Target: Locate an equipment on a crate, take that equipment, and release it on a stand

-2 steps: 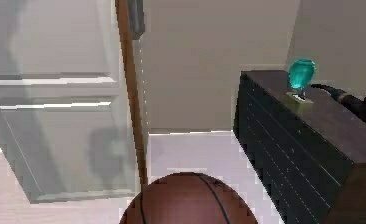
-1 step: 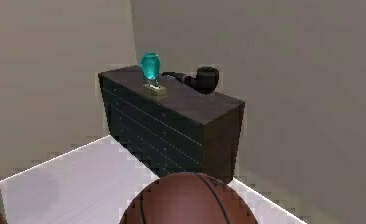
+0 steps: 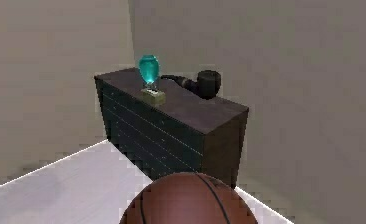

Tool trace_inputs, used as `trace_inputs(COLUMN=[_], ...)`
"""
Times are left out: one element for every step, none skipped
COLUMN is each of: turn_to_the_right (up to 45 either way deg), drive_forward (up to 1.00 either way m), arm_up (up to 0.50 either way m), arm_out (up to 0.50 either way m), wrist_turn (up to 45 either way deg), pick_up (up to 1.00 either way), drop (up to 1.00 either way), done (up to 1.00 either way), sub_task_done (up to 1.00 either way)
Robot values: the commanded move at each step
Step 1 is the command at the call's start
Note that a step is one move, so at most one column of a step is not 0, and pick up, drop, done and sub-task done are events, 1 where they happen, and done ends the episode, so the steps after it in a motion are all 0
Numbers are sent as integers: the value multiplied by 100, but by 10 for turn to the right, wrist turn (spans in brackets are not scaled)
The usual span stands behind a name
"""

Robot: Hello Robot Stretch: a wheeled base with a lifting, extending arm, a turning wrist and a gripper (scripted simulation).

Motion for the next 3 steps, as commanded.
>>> trace_inputs(turn_to_the_right=[-240,0,-450], drive_forward=[0,20,0], arm_up=[0,0,0], arm_out=[0,0,0], wrist_turn=[0,0,0], pick_up=[0,0,0], drop=[0,0,0], done=[0,0,0], sub_task_done=[0,0,0])
